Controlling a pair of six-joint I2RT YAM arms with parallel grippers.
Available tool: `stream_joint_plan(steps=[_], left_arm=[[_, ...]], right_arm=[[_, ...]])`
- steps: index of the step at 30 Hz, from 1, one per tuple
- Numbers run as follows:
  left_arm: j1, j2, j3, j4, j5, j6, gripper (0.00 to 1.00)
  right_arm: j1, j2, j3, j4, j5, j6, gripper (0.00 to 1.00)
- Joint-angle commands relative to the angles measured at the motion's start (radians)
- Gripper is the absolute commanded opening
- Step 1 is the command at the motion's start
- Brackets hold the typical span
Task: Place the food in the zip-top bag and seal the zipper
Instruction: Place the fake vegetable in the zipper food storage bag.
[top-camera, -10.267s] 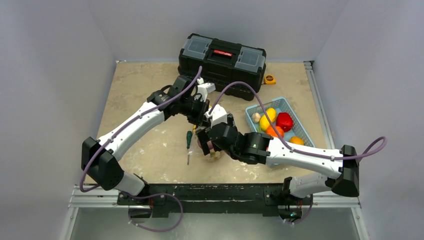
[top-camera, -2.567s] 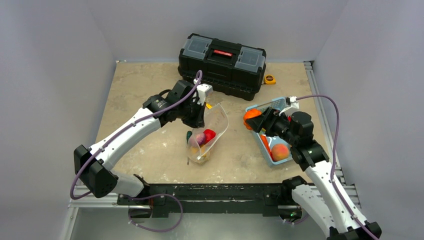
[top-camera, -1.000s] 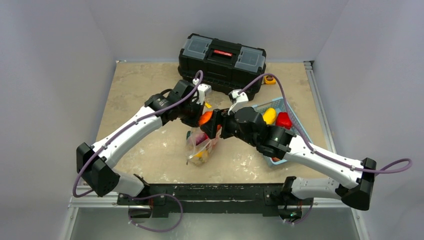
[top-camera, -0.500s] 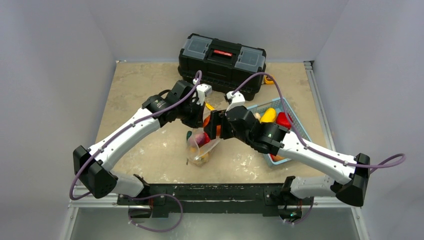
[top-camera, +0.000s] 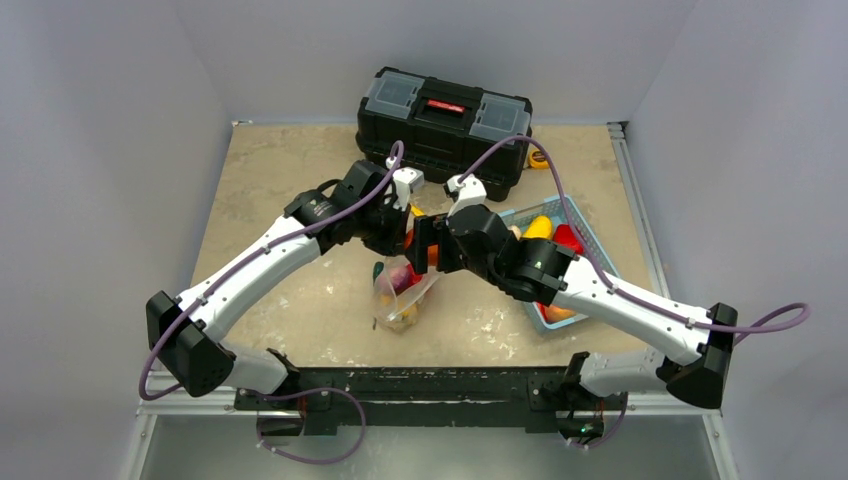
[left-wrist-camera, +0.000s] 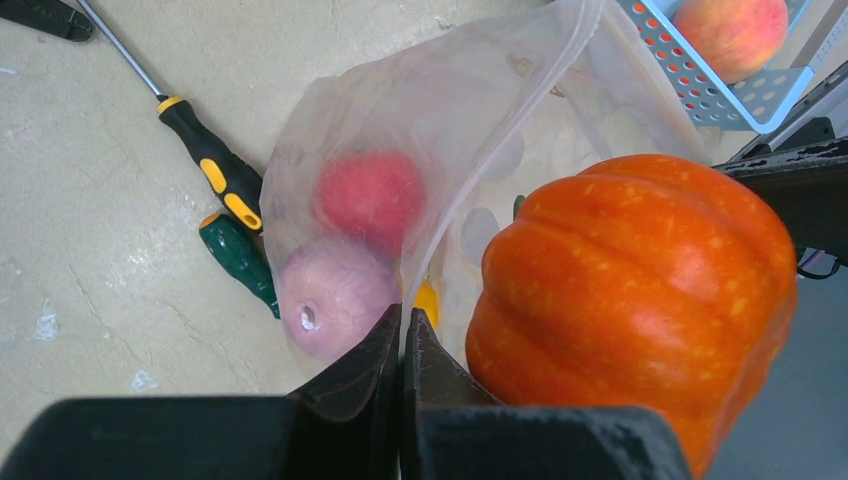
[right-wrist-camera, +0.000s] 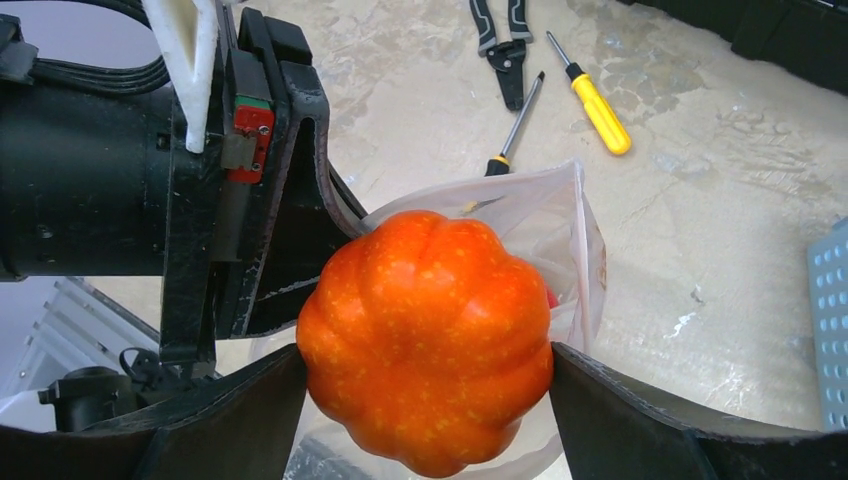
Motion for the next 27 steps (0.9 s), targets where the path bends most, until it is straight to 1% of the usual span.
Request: stream_joint_plan(steps=[1,4,13,16,19,25,27], left_arm=[[-0.002,-0.024,0.03,0.018,0.016,0.001,0.0],[-0.001,-0.027,0.03,0.017,0.016,0.0,0.0],[-0.001,-0.027,0.029,0.018,0.015,0.0,0.0],[-0.001,-0.02,0.03,0.02,0.018,0.0,0.0],[-0.001,-0.015,0.033,0.014,0.019,0.0,0.0],[-0.001,-0.018,0.03,0.017,0.018,0.0,0.0],[-0.001,-0.014,0.031,0.017,0.02,-0.001,0.0]], right_arm=[[0.006,-0.018,0.041,-0.006,0.034,-0.025,0.91],[0.007,-0.02,0.037,-0.004,0.035,-0.026,0.98],[0.007,-0.06,0.039,-0.015,0.031,-0.024,0.99],[0.006,-0.091,0.029,-0.005,-0.013,-0.018,0.99],[0.006,-0.131,0.038,-0.039,-0.034,-0.014,0.99],[0.007,-0.224,0.07,-0.165,0.1,-0.009,0.99],[0.007,-0.264,0.069,-0.208,0.172,-0.004,0.99]])
